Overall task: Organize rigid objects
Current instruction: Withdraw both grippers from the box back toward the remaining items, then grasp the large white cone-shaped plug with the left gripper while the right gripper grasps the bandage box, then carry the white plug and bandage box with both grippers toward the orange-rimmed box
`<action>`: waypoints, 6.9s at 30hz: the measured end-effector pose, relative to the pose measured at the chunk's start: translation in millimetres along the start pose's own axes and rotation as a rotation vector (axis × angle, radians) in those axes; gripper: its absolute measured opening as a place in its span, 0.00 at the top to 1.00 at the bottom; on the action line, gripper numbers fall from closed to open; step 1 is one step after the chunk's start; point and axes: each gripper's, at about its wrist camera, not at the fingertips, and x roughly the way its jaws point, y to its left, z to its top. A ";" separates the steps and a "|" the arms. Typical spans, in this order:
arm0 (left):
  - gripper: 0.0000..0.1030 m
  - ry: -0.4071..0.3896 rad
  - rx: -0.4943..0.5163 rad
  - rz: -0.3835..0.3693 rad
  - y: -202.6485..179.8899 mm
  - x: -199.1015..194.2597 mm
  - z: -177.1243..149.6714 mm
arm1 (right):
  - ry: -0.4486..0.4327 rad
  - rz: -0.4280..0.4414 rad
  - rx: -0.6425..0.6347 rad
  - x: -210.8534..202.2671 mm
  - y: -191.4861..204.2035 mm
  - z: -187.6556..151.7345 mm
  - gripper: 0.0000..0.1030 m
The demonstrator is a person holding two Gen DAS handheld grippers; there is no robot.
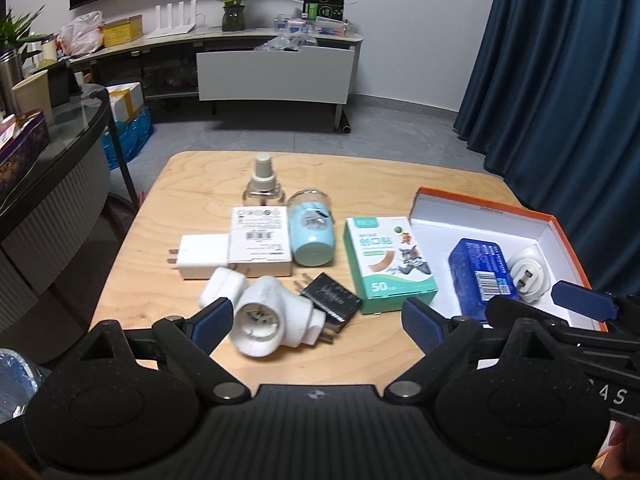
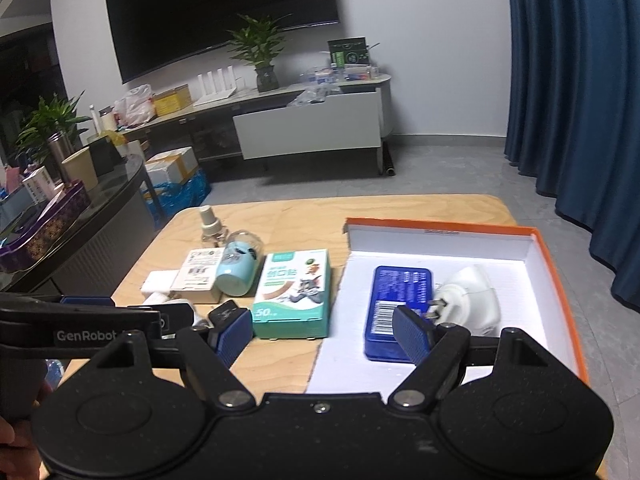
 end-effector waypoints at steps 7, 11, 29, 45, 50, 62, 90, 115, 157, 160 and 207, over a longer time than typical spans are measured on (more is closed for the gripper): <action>0.10 0.005 -0.037 0.012 18.5 -2.1 -6.6 | 0.019 0.028 -0.015 8.6 13.6 -2.3 0.11; 0.10 0.005 -0.052 0.009 27.4 -3.0 -9.7 | 0.028 0.045 -0.023 12.0 19.7 -3.4 0.11; 0.09 0.013 -0.098 -0.046 54.0 4.8 -27.8 | 0.074 0.088 -0.051 24.4 34.0 -16.5 0.11; 0.06 0.023 -0.096 -0.013 61.8 34.3 -32.8 | 0.082 0.086 -0.017 28.9 22.4 -21.6 0.11; 0.06 0.035 -0.089 -0.033 54.0 50.2 -31.2 | 0.082 0.079 -0.006 29.3 16.1 -21.7 0.11; 0.00 0.027 -0.063 -0.021 42.6 74.8 -25.7 | 0.098 0.058 0.016 36.0 6.4 -23.3 0.11; 0.31 -0.081 -0.089 -0.069 66.2 28.1 -23.9 | 0.138 0.054 -0.033 93.2 22.7 13.2 0.11; 0.31 -0.111 -0.130 -0.055 78.1 20.3 -20.0 | 0.165 -0.034 -0.061 110.8 30.3 10.0 0.18; 0.30 -0.156 -0.045 -0.097 31.9 -40.5 -52.4 | 0.024 -0.016 0.004 -42.1 28.4 -50.1 0.18; 0.30 -0.157 -0.041 -0.100 29.6 -41.7 -52.5 | 0.019 -0.015 0.008 -44.2 25.9 -49.4 0.18; 0.30 -0.098 0.059 -0.200 -26.1 -24.9 -42.8 | 0.008 -0.144 0.088 -68.8 -31.5 -46.6 0.18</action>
